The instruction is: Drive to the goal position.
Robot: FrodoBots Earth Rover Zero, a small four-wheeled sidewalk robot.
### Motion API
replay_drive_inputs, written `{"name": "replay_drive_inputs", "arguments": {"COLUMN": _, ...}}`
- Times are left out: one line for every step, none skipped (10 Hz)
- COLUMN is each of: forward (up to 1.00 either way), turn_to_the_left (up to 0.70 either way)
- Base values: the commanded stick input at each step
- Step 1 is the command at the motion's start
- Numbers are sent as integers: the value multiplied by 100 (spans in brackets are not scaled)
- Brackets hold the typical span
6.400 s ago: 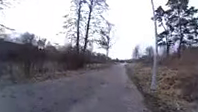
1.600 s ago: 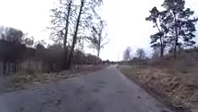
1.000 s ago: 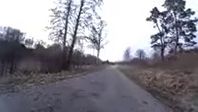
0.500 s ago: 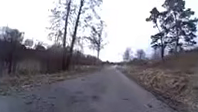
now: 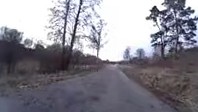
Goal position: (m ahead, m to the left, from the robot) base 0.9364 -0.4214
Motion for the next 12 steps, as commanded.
{"name": "replay_drive_inputs", "arguments": {"forward": 50, "turn_to_the_left": 1}}
{"name": "replay_drive_inputs", "arguments": {"forward": 50, "turn_to_the_left": 1}}
{"name": "replay_drive_inputs", "arguments": {"forward": 50, "turn_to_the_left": 1}}
{"name": "replay_drive_inputs", "arguments": {"forward": 50, "turn_to_the_left": 1}}
{"name": "replay_drive_inputs", "arguments": {"forward": 50, "turn_to_the_left": 1}}
{"name": "replay_drive_inputs", "arguments": {"forward": 50, "turn_to_the_left": 1}}
{"name": "replay_drive_inputs", "arguments": {"forward": 50, "turn_to_the_left": 1}}
{"name": "replay_drive_inputs", "arguments": {"forward": 50, "turn_to_the_left": 1}}
{"name": "replay_drive_inputs", "arguments": {"forward": 50, "turn_to_the_left": 1}}
{"name": "replay_drive_inputs", "arguments": {"forward": 50, "turn_to_the_left": 1}}
{"name": "replay_drive_inputs", "arguments": {"forward": 50, "turn_to_the_left": 1}}
{"name": "replay_drive_inputs", "arguments": {"forward": 50, "turn_to_the_left": 1}}
